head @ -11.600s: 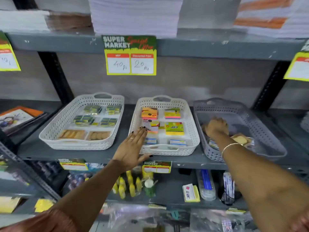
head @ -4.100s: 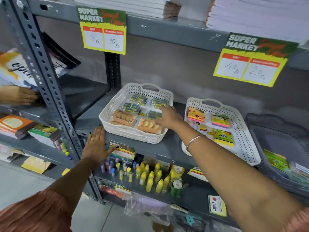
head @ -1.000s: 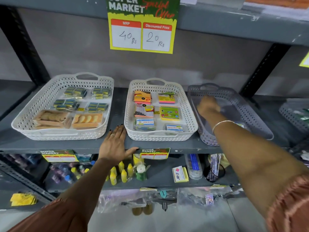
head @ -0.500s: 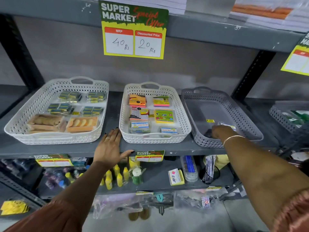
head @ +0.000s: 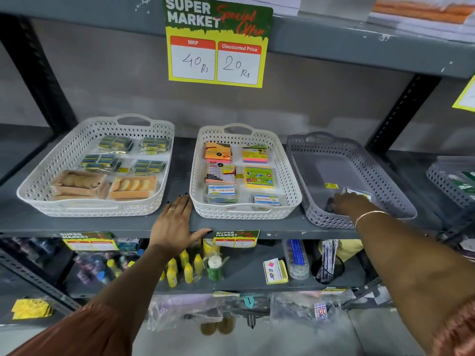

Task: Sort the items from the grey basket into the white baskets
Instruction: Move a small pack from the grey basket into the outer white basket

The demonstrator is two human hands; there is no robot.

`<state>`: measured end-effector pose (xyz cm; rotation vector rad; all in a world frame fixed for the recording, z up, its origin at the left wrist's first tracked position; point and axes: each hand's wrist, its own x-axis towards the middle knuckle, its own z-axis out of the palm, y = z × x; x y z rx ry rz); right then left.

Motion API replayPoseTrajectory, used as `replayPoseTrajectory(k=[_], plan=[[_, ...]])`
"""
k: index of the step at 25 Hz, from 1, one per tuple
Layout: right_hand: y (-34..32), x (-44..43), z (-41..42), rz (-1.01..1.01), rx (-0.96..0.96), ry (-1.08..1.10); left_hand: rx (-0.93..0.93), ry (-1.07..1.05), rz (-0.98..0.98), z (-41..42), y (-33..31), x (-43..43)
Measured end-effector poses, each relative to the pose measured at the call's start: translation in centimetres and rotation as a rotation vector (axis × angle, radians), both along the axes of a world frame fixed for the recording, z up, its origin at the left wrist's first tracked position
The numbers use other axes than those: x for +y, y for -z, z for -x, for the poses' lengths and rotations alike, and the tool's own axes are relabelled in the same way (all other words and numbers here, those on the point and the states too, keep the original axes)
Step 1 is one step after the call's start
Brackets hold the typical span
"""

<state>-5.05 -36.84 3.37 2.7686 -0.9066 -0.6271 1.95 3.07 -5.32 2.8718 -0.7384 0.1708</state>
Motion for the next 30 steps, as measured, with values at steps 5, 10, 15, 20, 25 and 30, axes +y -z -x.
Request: replayPoseTrajectory(k=[5, 10, 15, 20, 25, 30], plan=[[-0.9, -0.4, -0.1, -0.024, 0.016, -0.007, -0.018, 0.001, 0.008, 0.0, 0.0, -0.1], [-0.4, -0.8, -0.3, -0.151, -0.038, -0.026, -0.012, 0.000, -0.011, 0.2, -0.5, 0.1], [-4.2, 1.9, -2.9, -0.203, -0.310, -0.035, -0.001, 0.025, -0.003, 0.5, -0.9, 0.0], [-9.1, 10.9, -9.9, -0.209, -0.543, -0.325, -0.025, 0.032, 0.003, 0.4, -1.1, 0.5], [-9.7, 23.4, -16.2, -0.347, -0.545, -0.609, -0.018, 0.115, -0.002, -0.3, -0.6, 2.1], [-7.4, 31.7, -21.3, -0.407, -0.481, -0.783, -0.001, 0.141, 0.000, -0.5, -0.1, 2.5]])
